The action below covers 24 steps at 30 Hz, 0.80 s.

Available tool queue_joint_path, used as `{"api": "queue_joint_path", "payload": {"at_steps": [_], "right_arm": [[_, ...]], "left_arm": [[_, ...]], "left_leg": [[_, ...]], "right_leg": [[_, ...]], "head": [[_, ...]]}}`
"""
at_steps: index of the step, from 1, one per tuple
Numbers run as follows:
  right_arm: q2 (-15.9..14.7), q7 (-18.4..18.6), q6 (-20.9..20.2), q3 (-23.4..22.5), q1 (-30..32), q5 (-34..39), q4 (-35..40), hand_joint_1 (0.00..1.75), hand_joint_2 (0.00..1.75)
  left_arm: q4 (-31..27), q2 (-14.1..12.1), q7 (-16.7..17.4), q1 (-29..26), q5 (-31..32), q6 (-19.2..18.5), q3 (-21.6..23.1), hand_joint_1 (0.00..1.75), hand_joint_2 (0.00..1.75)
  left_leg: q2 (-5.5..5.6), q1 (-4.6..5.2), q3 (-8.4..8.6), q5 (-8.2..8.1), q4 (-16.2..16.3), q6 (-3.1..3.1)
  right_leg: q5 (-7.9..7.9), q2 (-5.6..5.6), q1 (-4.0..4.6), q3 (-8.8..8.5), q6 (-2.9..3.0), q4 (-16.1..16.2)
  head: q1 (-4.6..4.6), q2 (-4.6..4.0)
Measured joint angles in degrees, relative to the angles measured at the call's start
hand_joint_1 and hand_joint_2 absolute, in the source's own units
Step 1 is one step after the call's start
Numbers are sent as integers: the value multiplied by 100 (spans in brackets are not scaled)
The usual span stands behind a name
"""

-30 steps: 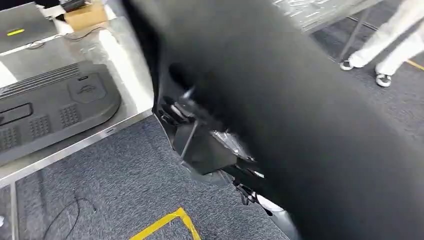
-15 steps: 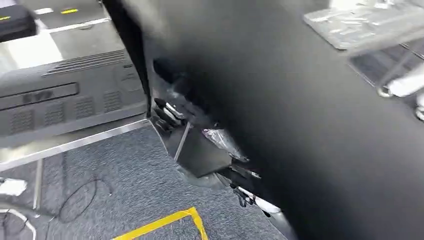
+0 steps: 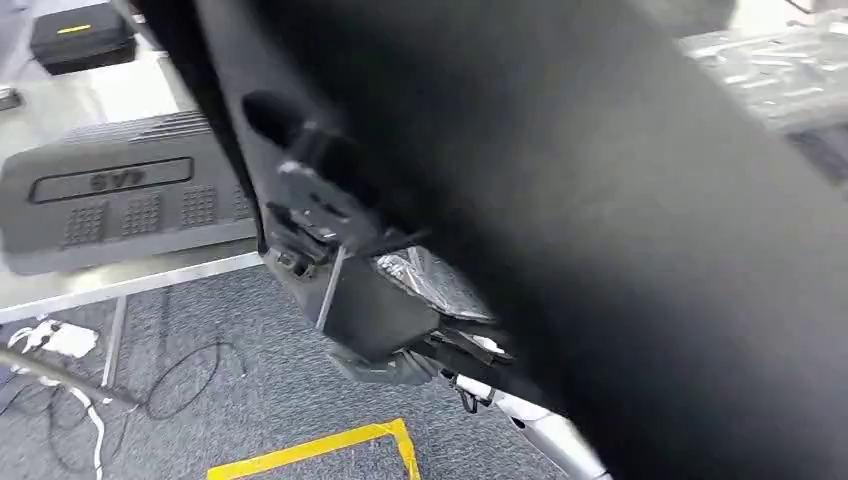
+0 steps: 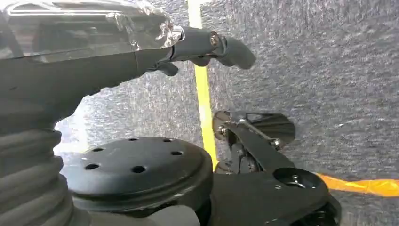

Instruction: Take the parts from the cabinet and place them on the table.

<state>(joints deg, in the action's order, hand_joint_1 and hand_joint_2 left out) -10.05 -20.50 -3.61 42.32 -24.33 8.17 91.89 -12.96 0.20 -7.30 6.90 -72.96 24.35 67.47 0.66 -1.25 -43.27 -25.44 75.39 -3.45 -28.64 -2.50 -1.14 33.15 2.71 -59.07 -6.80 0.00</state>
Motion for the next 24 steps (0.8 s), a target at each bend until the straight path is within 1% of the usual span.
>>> {"api": "queue_joint_path", "payload": {"at_steps": [1, 2, 3, 4, 5, 6, 8, 9, 10, 11, 12, 13, 14, 15, 16, 17, 18, 19, 20, 21, 23, 24], "right_arm": [[0, 0, 0, 2, 0, 0, 2, 175, 175], [2, 0, -2, 4, -1, 0, 4, 175, 175], [4, -2, -11, 7, -1, 0, 6, 175, 175], [4, -6, -18, 7, -2, 2, 7, 175, 175], [4, -15, -24, 7, -2, 2, 7, 175, 175], [4, -20, -39, 13, -5, 0, 7, 175, 175], [7, -35, -52, 28, -6, 0, 7, 175, 175], [22, -39, -52, 33, -13, -2, 11, 175, 175], [24, -39, -55, 39, -24, -9, 11, 175, 175], [24, -50, -55, 46, -33, -9, 18, 175, 175], [22, -57, -55, 52, -23, -9, 17, 175, 175], [13, -59, -55, 57, -4, -9, 17, 175, 175], [11, -59, -55, 61, 7, -9, 17, 175, 175], [9, -59, -55, 63, 11, -9, 17, 175, 175], [9, -59, -55, 66, 10, -11, 17, 175, 175], [9, -59, -55, 66, 10, -11, 17, 175, 175], [9, -59, -55, 66, 7, -15, 20, 175, 175], [9, -59, -55, 66, 4, -20, 20, 175, 175], [9, -59, -55, 66, 5, -20, 22, 175, 175], [9, -61, -55, 66, -1, -20, 24, 175, 175], [9, -63, -55, 66, -7, -17, 26, 175, 175], [17, -63, -55, 66, -6, -18, 35, 175, 175]], "left_arm": [[0, 0, 0, 1, -4, 0, 0, 0, 175], [0, -2, 0, -1, -4, 0, 0, 0, 175], [0, -5, 11, -16, -9, 0, 0, 0, 175], [0, -4, 11, -21, -9, 0, 0, 0, 175], [0, -4, 11, -10, -9, -2, 0, 0, 175], [0, -4, 13, -9, -11, -2, 0, 0, 175], [0, -4, 17, -32, -15, -4, 0, 0, 175], [0, -6, 17, -38, -20, -4, 0, 0, 175], [0, -4, 20, -50, -20, -4, 0, 0, 175], [0, -7, 22, -34, -22, -4, 0, 0, 175], [0, -7, 20, -18, -20, -4, 0, 0, 175], [0, -6, 20, -13, -17, -9, 0, 0, 175], [0, -4, 20, -18, -15, -18, 0, 0, 175], [0, -4, 22, -24, -15, -17, 0, 0, 175], [0, -4, 22, -31, -13, -19, 0, 0, 175], [0, -4, 22, -30, -13, -20, 0, 0, 175], [0, -4, 20, -29, -13, -20, 0, 0, 175], [0, -4, 20, -30, -13, -20, 0, 0, 175], [0, 0, 20, -22, -13, -20, 0, 0, 175], [0, 0, 20, -26, -13, -20, 0, 0, 175], [0, 0, 20, -49, -13, -22, 0, 0, 175], [0, -6, 20, -40, -13, -22, 0, 0, 175]], "left_leg": [[-24, -12, 119, 203, -251, -9], [-65, -17, 323, 434, -656, -10], [-188, -14, 589, 679, -1171, 2], [-481, 8, 746, 737, -1565, 24], [-538, 77, 735, 709, -1595, 79], [-435, 72, 714, 717, -1595, 130], [-300, 98, 689, 697, -1598, 198], [-224, 56, 742, 721, -1651, 252], [-155, 41, 758, 736, -1681, 275], [-103, 39, 758, 736, -1685, 315], [-38, 46, 756, 738, -1685, 349], [52, 60, 756, 729, -1684, 364], [127, 74, 758, 722, -1680, 375], [193, 87, 765, 715, -1675, 384], [256, 95, 778, 706, -1670, 390], [321, 101, 800, 694, -1666, 385], [386, 106, 829, 676, -1659, 375], [419, 102, 835, 654, -1655, 358], [447, 136, 811, 638, -1619, 323], [482, 103, 794, 643, -1625, 294], [505, 67, 801, 635, -1655, 224], [525, 118, 817, 621, -1658, 179]], "right_leg": [[-27, -83, -4, -30, -13, 0], [-50, -152, -10, -65, -30, 0], [-78, -218, -15, -108, -53, 0], [-105, -278, 2, -139, -90, 1], [-138, -323, 45, -145, -135, -11], [-144, -383, 52, -151, -158, -4], [-158, -505, 53, -209, -226, 50], [-197, -539, 39, -235, -272, 47], [-265, -249, 8, -232, -299, -61], [-433, 6, -6, -86, -292, -340], [-639, 116, -11, 137, -280, -763], [-834, 186, -1, 419, -275, -1269], [-908, 211, 8, 634, -276, -1613], [-827, 220, 14, 753, -268, -1720], [-628, 228, 21, 729, -250, -1545], [-334, 239, 28, 591, -218, -1139], [-17, 282, 34, 392, -183, -625], [174, 419, 40, 252, -138, -190], [112, 519, 43, 212, -119, -112], [101, 494, 60, 203, -126, -81], [93, 479, 92, 195, -97, -67], [117, 452, 33, 151, -61, 8]], "head": [[2, 0], [-2, 0], [-9, 0], [-28, 0], [-66, 0], [-40, 0], [-30, 0], [-33, 0], [-15, 0], [-66, 0], [-28, 0], [33, 0], [41, 0], [52, 0], [63, 0], [72, 0], [83, 0], [92, 0], [53, 0], [50, 0], [55, 0], [48, 0]]}}
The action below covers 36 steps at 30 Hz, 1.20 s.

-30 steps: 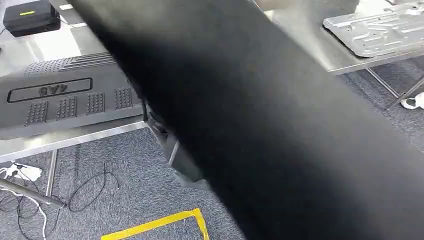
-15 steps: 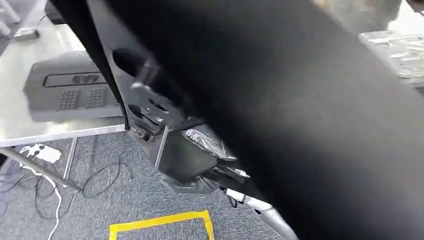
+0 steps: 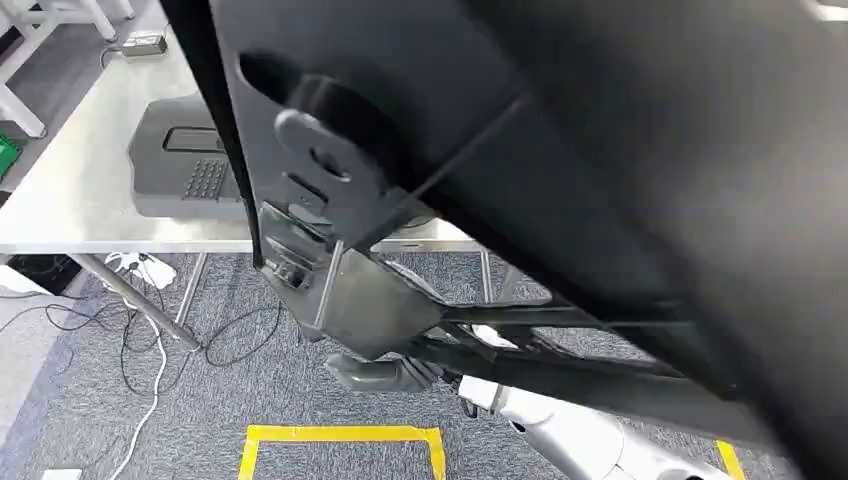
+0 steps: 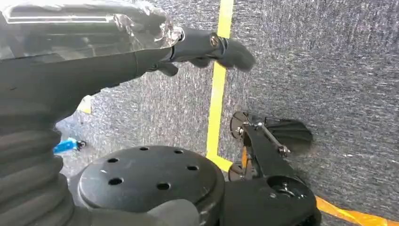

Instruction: Take the parts from the cabinet and place them on the table.

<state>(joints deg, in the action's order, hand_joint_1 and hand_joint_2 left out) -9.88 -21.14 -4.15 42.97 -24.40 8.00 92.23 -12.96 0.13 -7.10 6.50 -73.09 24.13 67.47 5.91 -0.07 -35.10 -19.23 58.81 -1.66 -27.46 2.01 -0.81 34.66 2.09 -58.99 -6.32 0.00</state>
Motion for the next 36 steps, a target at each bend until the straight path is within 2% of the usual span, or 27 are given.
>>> {"api": "queue_joint_path", "payload": {"at_steps": [1, 2, 3, 4, 5, 6, 7, 8, 10, 11, 12, 13, 14, 15, 18, 22, 24, 27, 28, 29, 30, 31, 32, 34, 35, 36], "right_arm": [[0, 0, 2, 2, 0, 0, 2, 175, 175], [5, -4, 7, 0, 0, 11, 7, 175, 175], [5, -4, 9, 0, 0, 11, 11, 175, 175], [4, -4, 9, 2, 10, 9, 13, 175, 175], [4, -4, 9, 4, 16, 9, 13, 175, 175], [5, -4, 9, 7, 18, 9, 15, 175, 175], [5, -4, 9, 9, 18, 9, 15, 175, 175], [5, -4, 9, 9, 18, 9, 15, 175, 175], [7, -4, 9, 7, 17, 9, 20, 175, 175], [7, -4, 9, 7, 18, 9, 26, 175, 175], [7, -2, 11, 9, 18, 9, 35, 175, 175], [7, 0, 13, 9, 18, 7, 44, 175, 175], [4, 0, 13, 9, 20, 7, 48, 175, 175], [4, -2, 17, 9, 20, 9, 50, 175, 175], [5, -2, 17, 9, 20, 9, 50, 175, 175], [5, -2, 17, 9, 20, 7, 50, 175, 175], [5, 0, 18, 9, 21, 4, 50, 175, 175], [4, 0, 20, 9, 21, -9, 53, 175, 175], [9, -2, 24, 9, 25, -11, 59, 175, 175], [15, 2, 35, 9, 30, -22, 77, 175, 175], [13, 9, 50, 7, 31, -41, 101, 175, 175], [11, 11, 72, 7, 37, -63, 105, 175, 175], [11, 24, 87, 4, 42, -81, 114, 175, 175], [-11, 37, 118, 2, 112, -96, 131, 175, 175], [-22, 46, 124, 2, 152, -103, 140, 175, 175], [-31, 50, 127, 2, 174, -112, 149, 175, 175]], "left_arm": [[0, -9, 0, -4, 0, 2, 0, 0, 175], [0, -9, 0, 4, 0, 0, 0, 0, 175], [0, -9, 0, 19, 0, -2, 0, 0, 175], [0, -9, 0, 24, 4, -4, 0, 0, 175], [0, -9, 0, 27, 2, -13, 0, 0, 175], [0, -9, 0, 29, 4, -15, 0, 0, 175], [0, -9, 0, 32, 4, -17, 0, 0, 175], [0, -11, 0, 32, 4, -17, 0, 0, 175], [0, -15, 9, 20, 4, -20, 0, 0, 175], [0, -13, 33, 22, 0, -39, 0, 0, 175], [0, -13, 48, 26, -9, -72, 0, 0, 175], [0, -13, 65, 18, -11, -87, 0, 0, 175], [0, -7, 74, 9, -17, -105, 0, 0, 175], [0, -11, 87, 9, -20, -122, 0, 0, 175], [0, -13, 101, 11, -28, -138, 0, 0, 175], [0, -13, 105, 13, -29, -155, 0, 0, 175], [0, -13, 109, 13, -35, -177, 0, 0, 175], [0, -15, 109, 13, -52, -188, 0, 0, 175], [0, -35, 109, 14, -52, -197, 0, 0, 175], [0, -35, 112, 16, -52, -203, 0, 0, 175], [0, -35, 111, 8, -46, -214, 0, 0, 175], [0, -35, 111, 14, -31, -230, 0, 0, 175], [0, -37, 111, 21, -9, -251, 0, 0, 175], [0, -42, 111, 21, 2, -282, 0, 0, 175], [0, -42, 114, 13, 4, -291, 0, 0, 175], [0, -42, 116, 9, 7, -302, 0, 0, 175]], "left_leg": [[-151, -24, 15, -53, 109, -17], [-349, -17, -86, -205, 341, -59], [-433, -43, -275, -408, 725, -84], [-479, -65, -490, -591, 1149, -112], [-505, -86, -688, -716, 1519, -140], [-516, -110, -776, -711, 1672, -162], [-533, -132, -722, -587, 1557, -181], [-547, -156, -552, -367, 1210, -198], [-590, -186, -72, 73, 280, -223], [-636, -180, 3, 1, 79, -221], [-594, -148, -16, 18, 42, -135], [-583, -136, -24, 22, 52, -104], [-567, -163, -11, 37, 19, -117], [-550, -161, -6, 38, 18, -103], [-525, -135, -7, 28, 16, -64], [-529, -129, -7, 22, 17, -28], [-531, -123, -8, 21, 19, -14], [-532, -106, -20, 13, 33, -4], [-528, -55, -22, -3, 50, 78], [-551, -76, 14, 8, -33, 117], [-540, -170, 132, 95, -191, 147], [-544, -147, 189, 112, -274, 162], [-548, -146, 200, 120, -289, 180], [-542, -143, 198, 119, -284, 176], [-537, -145, 198, 107, -277, 161], [-532, -159, 200, 92, -264, 134]], "right_leg": [[19, -59, -13, -59, 14, 59], [12, -87, -20, -100, 42, 85], [-1, -133, -15, -117, 73, 86], [-9, -164, -13, -125, 80, 81], [-22, -202, -14, -130, 83, 79], [-35, -228, -19, -136, 78, 78], [-49, -245, -26, -148, 60, 75], [-66, -256, -41, -164, 39, 65], [-115, -265, -71, -197, -28, 26], [-144, -271, -44, -186, -75, 8], [-163, -271, -27, -173, -116, -17], [-147, -275, -26, -187, -149, 6], [-213, -267, -2, -193, -66, -15], [-171, -265, -9, -193, 53, -7], [-162, -280, -15, -234, 41, 54], [-129, -282, -21, -258, -34, 110], [-125, -282, -35, -266, -154, 128], [-114, -283, -49, -277, -211, 145], [-89, -318, -89, -292, -299, 193], [-81, -329, -81, -330, -324, 245], [-112, -318, -74, -354, -335, 200], [-196, -275, -75, -302, -319, 50], [-400, -253, -67, -125, -291, -290], [-764, -225, -73, 347, -281, -1161], [-814, -222, -79, 523, -291, -1444], [-709, -223, -104, 554, -306, -1430]], "head": [[11, 0], [-88, 0], [-114, 0], [-111, 0], [-114, 0], [-116, 0], [-114, 0], [-114, 0], [-118, 0], [-135, 0], [-142, 0], [-100, 0], [-94, 0], [-87, 0], [-65, 0], [-59, 0], [-57, 0], [-59, 0], [-72, 0], [-74, 0], [-68, 0], [-92, 0], [-96, 0], [-39, 0], [-20, 0], [13, 0]]}}
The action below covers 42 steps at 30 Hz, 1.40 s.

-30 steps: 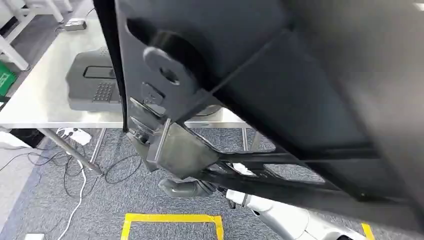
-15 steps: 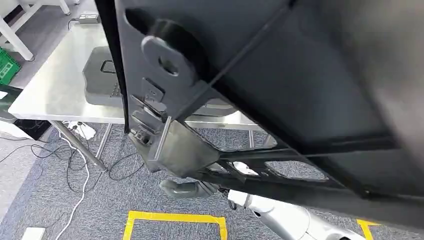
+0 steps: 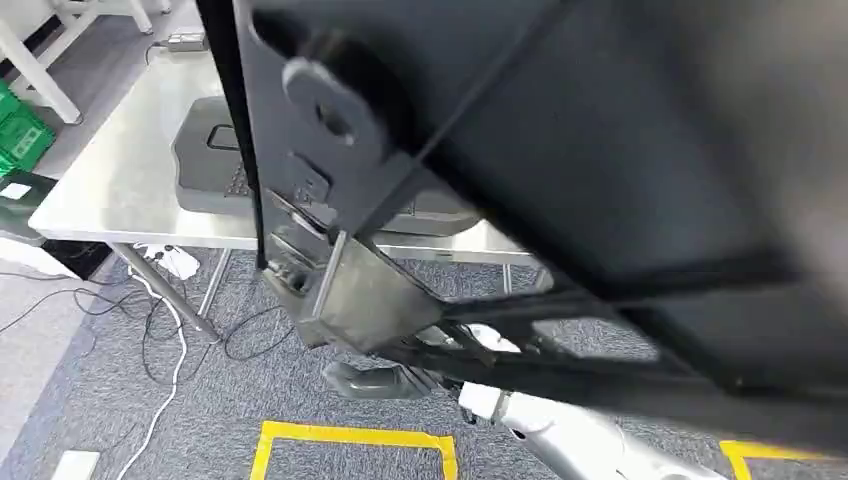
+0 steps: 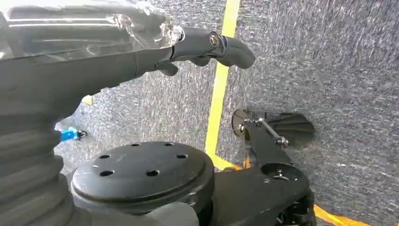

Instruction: Take the parts from the cabinet and place them on the table.

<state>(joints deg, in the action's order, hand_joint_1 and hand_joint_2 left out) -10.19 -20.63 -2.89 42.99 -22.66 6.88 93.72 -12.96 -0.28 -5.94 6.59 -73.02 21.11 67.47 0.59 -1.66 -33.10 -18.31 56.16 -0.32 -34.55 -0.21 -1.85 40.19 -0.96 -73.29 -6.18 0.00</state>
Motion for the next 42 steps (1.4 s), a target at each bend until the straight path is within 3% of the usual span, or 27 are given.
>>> {"api": "queue_joint_path", "payload": {"at_steps": [3, 4, 5, 6, 9, 11, 13, 14, 15, 16, 18, 19, 21, 23, 25, 26, 28, 30, 31, 33, 34, 35, 36, 37, 39, 41, 42], "right_arm": [[-13, 22, 11, -2, 8, -4, 39, 175, 175], [-20, 28, 13, -2, 12, -11, 41, 175, 175], [-20, 39, 15, -4, 23, -20, 66, 175, 175], [-37, 39, 26, -11, 40, -24, 81, 175, 175], [-35, 41, 22, -11, 40, -37, 109, 175, 175], [-31, 42, 15, -11, 35, -39, 125, 175, 175], [-31, 42, 13, -11, 41, -46, 125, 175, 175], [-31, 41, 13, -11, 42, -50, 125, 175, 175], [-31, 41, 13, -11, 43, -52, 125, 175, 175], [-31, 41, 11, -11, 42, -52, 125, 175, 175], [-24, 39, -39, -11, 35, -50, 125, 175, 175], [-15, 35, -57, -11, 37, -41, 125, 175, 175], [-9, 28, -74, -9, 28, -26, 118, 175, 175], [-7, 17, -90, -9, 32, -17, 118, 175, 175], [-9, 13, -92, -9, 4, -15, 116, 175, 175], [-9, 9, -94, -9, -14, -6, 116, 175, 175], [-9, -7, -98, -11, -9, 7, 101, 175, 175], [-9, -28, -111, -9, 11, 15, 81, 175, 175], [-9, -33, -109, -9, 10, 15, 74, 175, 175], [-9, -48, -111, -9, 9, 18, 61, 175, 175], [-9, -55, -118, -9, 9, 15, 53, 175, 175], [-9, -66, -125, -9, 13, 15, 24, 175, 175], [-4, -68, -125, -7, -2, 13, 11, 175, 175], [-2, -77, -127, -9, -1, 17, 11, 175, 175], [11, -83, -127, -11, -44, 13, 11, 175, 175], [24, -83, -127, -11, -63, 13, 4, 175, 175], [35, -83, -127, -9, -76, 11, 0, 175, 175]], "left_arm": [[0, 0, 0, 3, 2, -11, 0, 0, 175], [6, -28, 0, 5, 2, -13, 0, 0, 175], [7, -31, 4, 19, 7, -22, 0, 0, 175], [7, -31, 2, 17, 13, -22, 0, 0, 175], [7, -31, 9, 14, -7, -22, 2, 0, 175], [7, -31, 9, 20, -9, -22, 0, 0, 175], [7, -31, 9, 14, -11, -22, 0, 0, 175], [7, -31, 9, 10, -18, -22, 0, 0, 175], [7, -31, 7, 11, -15, -22, 0, 0, 175], [7, -31, 9, 15, -17, -22, 0, 0, 175], [7, -31, 9, 8, -28, -20, 0, 0, 175], [7, -35, 9, -7, -31, -17, 0, 0, 175], [9, -42, 9, 8, -33, -9, 0, 0, 175], [9, -44, 9, 1, -37, -2, 0, 0, 175], [9, -46, 6, -22, -35, -2, 0, 0, 175], [9, -46, 9, -15, -39, 4, 0, 0, 175], [9, -46, 9, -6, -37, 4, 0, 0, 175], [9, -46, 9, -20, -39, 2, 0, 0, 175], [9, -46, 15, -29, -48, 2, 0, 0, 175], [9, -46, 26, -29, -59, 4, 0, 0, 175], [9, -46, 26, -27, -66, 9, 0, 0, 175], [9, -35, 28, -44, -72, 18, 0, 0, 175], [9, -28, 28, -17, -72, 24, 0, 0, 175], [9, -26, 44, -4, -77, 31, 0, 0, 175], [9, -17, 44, 6, -76, 33, 0, 0, 175], [9, -17, 44, 16, -70, 48, 0, 0, 175], [9, -17, 44, 14, -68, 48, 0, 0, 175]], "left_leg": [[11, -90, -6, -115, 154, -166], [11, -105, -29, -171, 204, -234], [7, -53, -67, -235, 295, -309], [13, -66, -45, -232, 259, -335], [26, -124, 33, -277, 231, -443], [-29, -111, -176, -511, 741, -424], [-34, -55, -687, -809, 1655, -389], [-34, -31, -910, -854, 1988, -370], [-34, -5, -1009, -778, 2050, -336], [-34, 36, -973, -554, 1852, -276], [-34, 129, -659, 67, 950, -121], [-47, 176, -553, 150, 645, -38], [-74, 224, -371, -30, 405, -4], [-65, 205, -324, -43, 312, 27], [-23, 173, -98, -55, 147, 62], [-9, 173, -27, -71, 110, 86], [-2, 173, 42, -142, 97, 126], [4, 173, 142, -246, 97, 120], [9, 173, 223, -307, 98, 111], [18, 175, 402, -436, 98, 89], [18, 180, 499, -524, 98, 67], [18, 175, 515, -574, 110, 41], [30, 171, 496, -601, 121, -1], [22, 157, 504, -639, 114, -49], [21, 174, 551, -591, 245, -101], [-1, 155, 359, -595, 711, -152], [-1, 125, 136, -675, 1062, -199]], "right_leg": [[729, -1, -98, -517, -97, 1185], [610, 51, -91, -570, -127, 1308], [598, 88, -62, -568, -33, 1355], [573, 77, -46, -552, 38, 1294], [533, 76, -24, -599, 191, 1293], [491, 43, -2, -676, 273, 1308], [443, 23, 40, -728, 333, 1308], [413, 21, 71, -755, 353, 1307], [379, 22, 100, -793, 364, 1307], [335, 23, 124, -852, 369, 1308], [233, 24, 153, -1001, 377, 1318], [187, 22, 149, -1043, 376, 1349], [149, 17, 170, -1078, 319, 1392], [255, -22, 160, -1139, 239, 1403], [226, -20, 152, -1160, 196, 1253], [190, 4, 150, -1022, 177, 984], [-49, 10, 145, -475, 151, 229], [-230, 9, 140, -27, 127, -132], [-105, 9, 137, 32, 126, 8], [461, 10, 138, -99, 139, 719], [976, 12, 146, -205, 182, 1244], [1058, 24, 181, -159, 228, 1292], [937, 14, 227, -173, 247, 1426], [1044, 16, 229, -174, 291, 1374], [970, 33, 231, -272, 367, 1435], [914, 11, 177, -442, 420, 1518], [882, 5, 165, -479, 450, 1520]], "head": [[24, 0], [41, 0], [70, 0], [24, 0], [-28, 0], [-123, 0], [-147, 0], [-151, 0], [-144, 0], [-147, 0], [-147, 0], [-147, 0], [-164, 0], [-158, 0], [-132, 0], [-151, 0], [-134, 0], [-88, 0], [-66, 0], [-44, 0], [-31, 0], [-58, 0], [-84, 0], [-50, 0], [-55, 0], [-81, 0], [-147, 0]]}}
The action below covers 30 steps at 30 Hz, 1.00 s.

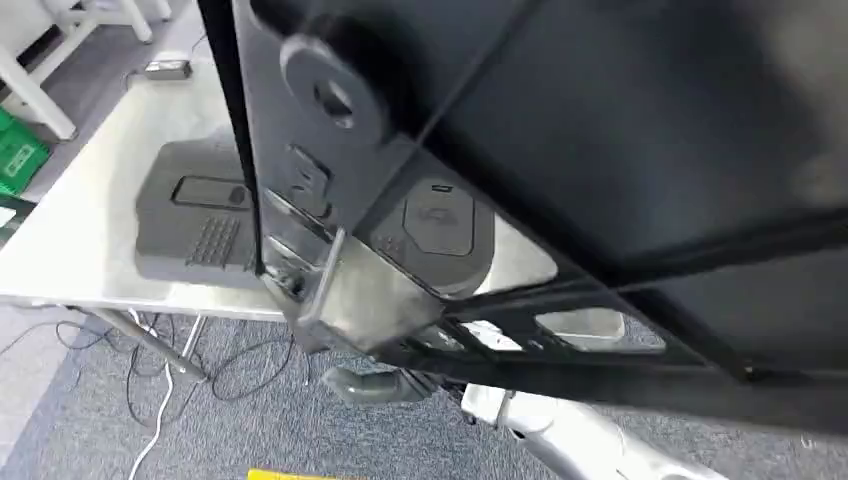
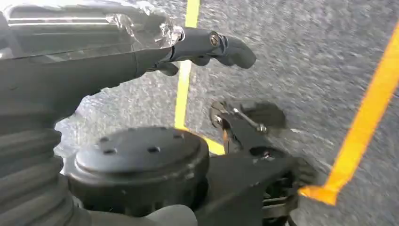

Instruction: Take the parts from the cabinet and place them on the table.

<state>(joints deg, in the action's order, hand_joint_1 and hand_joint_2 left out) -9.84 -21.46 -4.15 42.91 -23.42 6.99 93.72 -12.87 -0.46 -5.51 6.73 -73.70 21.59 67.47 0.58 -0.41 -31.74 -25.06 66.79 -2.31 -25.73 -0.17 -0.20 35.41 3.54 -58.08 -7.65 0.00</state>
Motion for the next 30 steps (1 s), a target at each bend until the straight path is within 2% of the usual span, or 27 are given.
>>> {"api": "queue_joint_path", "payload": {"at_steps": [1, 2, 3, 4, 5, 6, 7, 8, 9, 10, 11, 12, 13, 14, 15, 17, 22, 23, 25, 27, 28, 30], "right_arm": [[4, -2, 0, 2, 0, 0, -4, 175, 175], [2, -2, 2, 2, 5, 0, -15, 175, 175], [4, -2, 4, 2, 12, 0, -20, 175, 175], [2, -2, 9, 2, 28, 0, -20, 175, 175], [4, -2, 13, 2, 42, 0, -22, 175, 175], [4, -2, 13, 2, 47, -2, -22, 175, 175], [7, -4, 15, 2, 47, -2, -22, 175, 175], [7, -4, 20, 2, 48, -2, -22, 175, 175], [9, -7, 22, 0, 54, -4, -26, 175, 175], [11, -9, 31, 0, 55, -7, -28, 175, 175], [13, -18, 37, 0, 59, -7, -31, 175, 175], [13, -24, 44, 0, 59, -7, -39, 175, 175], [13, -26, 55, -4, 61, -7, -39, 175, 175], [13, -33, 55, -7, 61, -9, -42, 175, 175], [13, -42, 61, -7, 55, -7, -48, 175, 175], [11, -44, 68, -7, 58, -9, -52, 175, 175], [13, -44, 68, -7, 57, -9, -52, 175, 175], [13, -44, 68, -7, 57, -9, -52, 175, 175], [13, -44, 68, -7, 58, -9, -52, 175, 175], [13, -44, 68, -7, 58, -9, -55, 175, 175], [13, -44, 68, -7, 59, -9, -55, 175, 175], [13, -59, 74, -7, 59, -9, -57, 175, 175]], "left_arm": [[-2, -2, 0, 0, 2, 0, 0, 0, 175], [0, -2, 2, -2, 9, -2, 0, 0, 175], [0, -2, 2, -7, 13, -2, 0, 0, 175], [0, -2, 4, -21, 11, -2, 0, 0, 175], [0, -4, 4, -17, 15, -2, 0, 0, 175], [0, -13, 6, -8, 20, -2, 0, 0, 175], [0, -20, 11, -13, 24, -2, 0, 0, 175], [0, -17, 13, -37, 39, -2, 0, 0, 175], [0, -17, 17, -32, 48, -2, 0, 0, 175], [0, -17, 17, -26, 55, 0, 0, 0, 175], [0, -17, 13, -36, 57, 0, 0, 0, 175], [0, -17, 2, -33, 66, 0, 0, 0, 175], [0, -17, -4, -16, 66, 7, 0, 0, 175], [0, -17, -11, -22, 68, 15, 0, 0, 175], [0, -17, -18, -15, 68, 18, 0, 0, 175], [0, -17, -18, -4, 68, 17, 0, 0, 175], [0, -17, -20, -7, 68, 18, 0, 0, 175], [0, -17, -20, -7, 68, 17, 0, 0, 175], [0, -17, -20, -5, 68, 18, 0, 0, 175], [0, -17, -20, -5, 68, 18, 0, 0, 175], [0, -17, -20, -5, 68, 17, 0, 0, 175], [0, -17, -20, -6, 79, 50, 0, 0, 175]], "left_leg": [[-1, -32, -251, -154, 344, -35], [-2, -65, -508, -351, 637, -86], [-3, -97, -682, -465, 760, -139], [-6, -123, -746, -397, 677, -170], [-8, -145, -707, -188, 413, -189], [-13, -167, -605, 145, 20, -217], [-22, -193, -472, 555, -450, -240], [-41, -218, -465, 714, -715, -276], [-49, -169, -475, 459, -742, -190], [-37, -151, -466, 581, -709, -120], [-29, -133, -443, 630, -678, -60], [-19, -124, -446, 614, -682, -20], [-17, -162, -419, 641, -729, 36], [6, -128, -412, 651, -716, 16], [11, -125, -411, 644, -719, 13], [31, -122, -413, 629, -722, 35], [33, -104, -414, 596, -722, 83], [30, -95, -415, 593, -721, 87], [21, -84, -413, 590, -721, 91], [19, -80, -412, 591, -720, 91], [18, -81, -411, 592, -720, 91], [18, -81, -406, 600, -724, 85]], "right_leg": [[-33, -2, 0, -30, 18, 0], [-73, 1, -7, -65, 5, 0], [-119, 9, -20, -105, -6, -2], [-163, 23, -41, -157, -32, -9], [-214, 29, -64, -215, -59, -17], [-267, 29, -96, -273, -95, -37], [-330, 29, -122, -324, -138, -61], [-375, 31, -118, -357, -191, -90], [-399, 44, -110, -338, -229, -113], [-426, 40, -105, -325, -281, -106], [-439, 35, -103, -345, -321, -96], [-451, 29, -116, -358, -348, -82], [-501, 33, -139, -362, -383, -97], [-429, 34, -125, -372, -344, -122], [-402, 36, -131, -355, -249, -107], [-373, 36, -122, -364, -245, -79], [-406, 32, -128, -425, -226, 21], [-440, 31, -133, -448, -235, 65], [-437, 30, -151, -450, -334, 72], [-430, 30, -159, -450, -407, 79], [-431, 29, -160, -450, -430, 79], [-427, 29, -156, -450, -436, 77]], "head": [[-13, 0], [-11, 0], [-9, 0], [-11, 0], [-9, 0], [-11, 0], [-11, 0], [-35, 0], [-59, 0], [-7, 0], [18, 0], [22, 0], [42, 0], [85, 0], [81, 0], [136, 0], [158, 0], [160, 0], [160, 0], [158, 0], [160, 0], [156, 0]]}}
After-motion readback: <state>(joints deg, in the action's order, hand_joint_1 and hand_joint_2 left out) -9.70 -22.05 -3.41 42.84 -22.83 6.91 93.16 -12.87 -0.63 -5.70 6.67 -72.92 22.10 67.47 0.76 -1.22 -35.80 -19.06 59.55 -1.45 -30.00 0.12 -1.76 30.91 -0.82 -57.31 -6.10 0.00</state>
